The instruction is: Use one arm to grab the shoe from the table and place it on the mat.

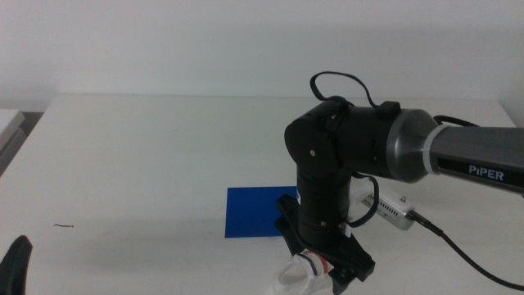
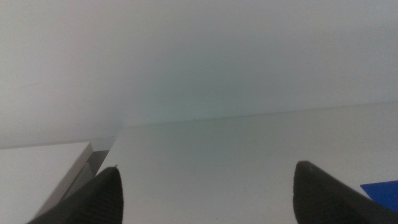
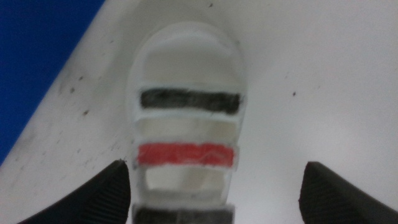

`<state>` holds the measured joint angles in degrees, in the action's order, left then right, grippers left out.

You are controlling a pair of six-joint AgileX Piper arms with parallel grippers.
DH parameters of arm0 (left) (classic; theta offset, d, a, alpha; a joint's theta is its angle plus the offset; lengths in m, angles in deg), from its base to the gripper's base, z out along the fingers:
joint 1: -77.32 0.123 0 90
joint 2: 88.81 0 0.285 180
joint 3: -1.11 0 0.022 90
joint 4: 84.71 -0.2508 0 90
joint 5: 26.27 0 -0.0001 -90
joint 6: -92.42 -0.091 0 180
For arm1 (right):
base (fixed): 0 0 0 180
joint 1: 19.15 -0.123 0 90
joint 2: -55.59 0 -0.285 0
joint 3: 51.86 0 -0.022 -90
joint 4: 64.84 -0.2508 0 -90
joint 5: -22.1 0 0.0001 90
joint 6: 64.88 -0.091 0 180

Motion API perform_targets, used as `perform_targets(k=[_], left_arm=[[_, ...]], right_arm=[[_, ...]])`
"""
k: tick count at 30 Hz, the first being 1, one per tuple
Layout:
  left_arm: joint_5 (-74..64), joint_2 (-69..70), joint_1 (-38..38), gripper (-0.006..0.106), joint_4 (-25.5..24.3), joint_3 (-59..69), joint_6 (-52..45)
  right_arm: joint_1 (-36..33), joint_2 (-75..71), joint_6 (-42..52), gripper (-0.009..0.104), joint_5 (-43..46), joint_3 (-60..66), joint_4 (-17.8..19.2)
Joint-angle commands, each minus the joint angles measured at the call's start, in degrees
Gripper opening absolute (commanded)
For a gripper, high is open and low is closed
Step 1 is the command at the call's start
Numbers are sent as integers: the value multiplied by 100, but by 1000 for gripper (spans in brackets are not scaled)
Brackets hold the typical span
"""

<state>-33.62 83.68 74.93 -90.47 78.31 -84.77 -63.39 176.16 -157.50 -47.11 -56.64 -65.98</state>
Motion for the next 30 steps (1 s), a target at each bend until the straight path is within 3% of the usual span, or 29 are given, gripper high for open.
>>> perform_targets(k=[1,15,17,18,22,25,30], left_arm=[[73,-28,-39,94,23,2,8],[73,-28,-39,94,23,2,8],[73,-28,-39,94,23,2,8],[73,-28,-39,94,23,2,8],[73,-28,-39,94,23,2,8],[73,-28,-39,94,23,2,8],[73,-28,-39,94,23,2,8]], right_arm=[[-27,-37,-134,93,81,129,181],[-27,-37,-161,90,901,367,317],[-27,-37,-161,85,890,367,317],[-27,-37,-161,64,867,367,317],[-27,-37,-139,38,753,367,317],[-27,-37,-38,27,712,367,151],[-27,-211,-12,25,361,356,-254]])
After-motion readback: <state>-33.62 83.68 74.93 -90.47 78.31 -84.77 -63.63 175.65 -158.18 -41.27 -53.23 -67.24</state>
